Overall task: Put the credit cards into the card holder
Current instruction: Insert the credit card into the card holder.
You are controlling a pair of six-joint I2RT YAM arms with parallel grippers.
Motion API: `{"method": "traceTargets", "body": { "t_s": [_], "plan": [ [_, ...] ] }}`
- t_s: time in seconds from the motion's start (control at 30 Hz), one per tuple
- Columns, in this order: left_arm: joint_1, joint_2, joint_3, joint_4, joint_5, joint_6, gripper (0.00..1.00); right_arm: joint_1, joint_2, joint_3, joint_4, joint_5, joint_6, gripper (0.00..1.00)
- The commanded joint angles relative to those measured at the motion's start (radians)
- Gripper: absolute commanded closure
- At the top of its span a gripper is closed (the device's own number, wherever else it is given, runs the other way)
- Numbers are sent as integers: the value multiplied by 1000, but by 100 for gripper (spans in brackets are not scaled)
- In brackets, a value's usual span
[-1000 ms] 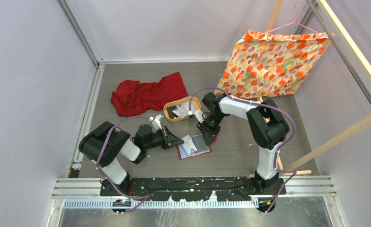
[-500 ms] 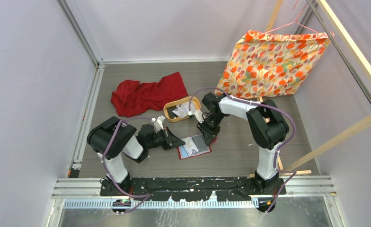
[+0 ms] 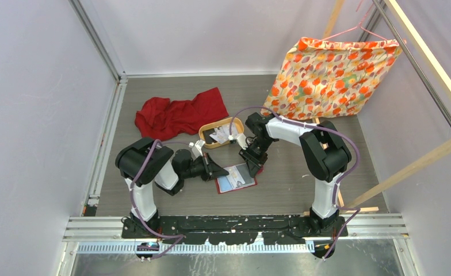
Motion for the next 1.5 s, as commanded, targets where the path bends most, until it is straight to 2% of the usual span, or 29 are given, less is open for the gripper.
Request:
{"method": "traceTargets", "body": {
  "t_s": [0.0, 0.4, 0.6, 1.17, 1.47],
  "plan": [
    [-13, 28, 25, 48, 11, -7, 100, 7, -3, 33, -11, 4, -7, 79],
    [-14, -4, 10, -19, 22, -75, 100, 10, -6, 33, -13, 4, -8, 79],
    [-16, -27, 40, -103, 50, -61, 100, 10, -9, 33, -11, 6, -7, 79],
    [-16, 28, 158, -224, 128, -32, 100, 14, -12, 34, -11, 6, -8, 78],
    [-16, 27, 217, -318, 126, -7, 99, 14, -19, 35, -9, 5, -4, 77]
  ]
}}
